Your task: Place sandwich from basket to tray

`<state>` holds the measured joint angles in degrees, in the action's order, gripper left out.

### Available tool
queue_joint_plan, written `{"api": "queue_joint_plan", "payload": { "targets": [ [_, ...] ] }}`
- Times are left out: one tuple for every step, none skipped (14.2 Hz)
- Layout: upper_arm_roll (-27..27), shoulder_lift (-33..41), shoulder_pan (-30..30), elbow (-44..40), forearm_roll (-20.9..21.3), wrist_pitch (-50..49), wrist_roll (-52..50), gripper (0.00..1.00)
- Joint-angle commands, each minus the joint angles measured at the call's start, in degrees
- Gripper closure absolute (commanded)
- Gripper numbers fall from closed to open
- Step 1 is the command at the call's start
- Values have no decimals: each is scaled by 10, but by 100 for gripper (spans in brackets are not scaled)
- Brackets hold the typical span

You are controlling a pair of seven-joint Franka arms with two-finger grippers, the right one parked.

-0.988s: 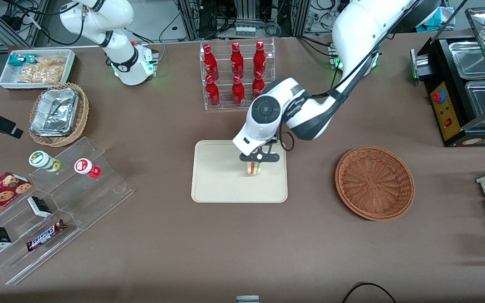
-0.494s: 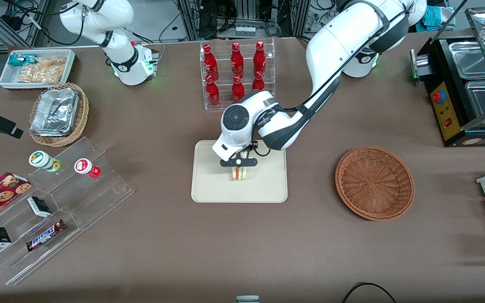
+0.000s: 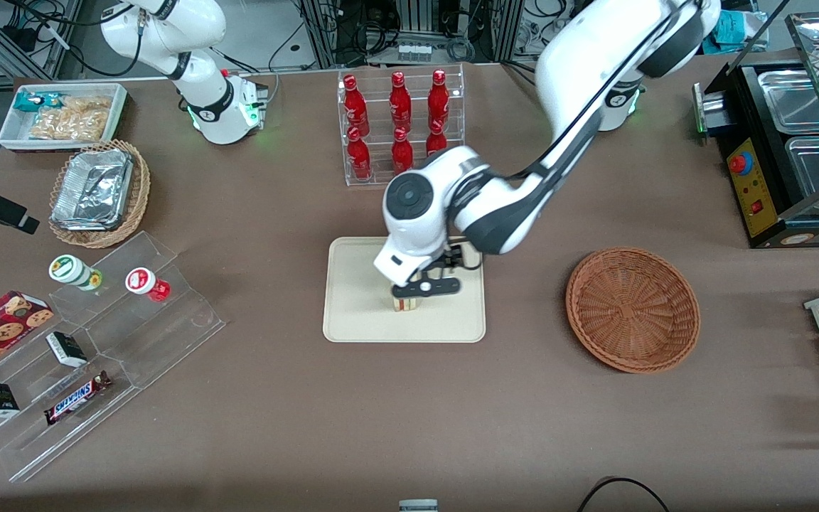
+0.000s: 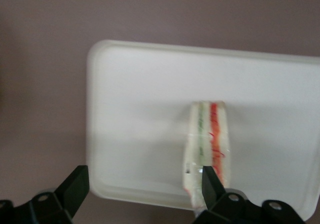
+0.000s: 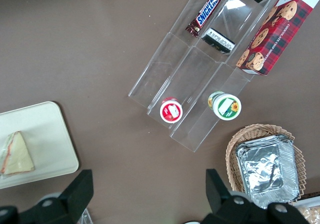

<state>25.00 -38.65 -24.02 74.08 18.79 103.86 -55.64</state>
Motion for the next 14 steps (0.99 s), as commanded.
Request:
{"api": "queue_joint_plan", "payload": {
  "targets": [
    [2,164,86,111,-36,-58,65,0],
    [2,213,120,146,-65,-67,116,0],
    [1,271,159,188,-98,-74,181,0],
    [-2,316,196,221,-124,-86,235,0],
    [-3,358,227,240,-144,-115,281,0],
    [-8,376,249,233,-148,-151,314,0],
    [-19,385,265,213,-150,-189,351,0],
    [-34,386,271,184,-149,-227,393,0],
    [-48,385,271,150,-147,-263,423,0],
    [-57,383,274,123,-144,-292,437,0],
    [-60,381,280,106,-145,-315,443,0],
    [-60,373,284,100,-146,-318,440,0],
    [-59,373,282,99,-143,-315,436,0],
    [-59,374,284,99,-148,-315,438,0]
  ]
}}
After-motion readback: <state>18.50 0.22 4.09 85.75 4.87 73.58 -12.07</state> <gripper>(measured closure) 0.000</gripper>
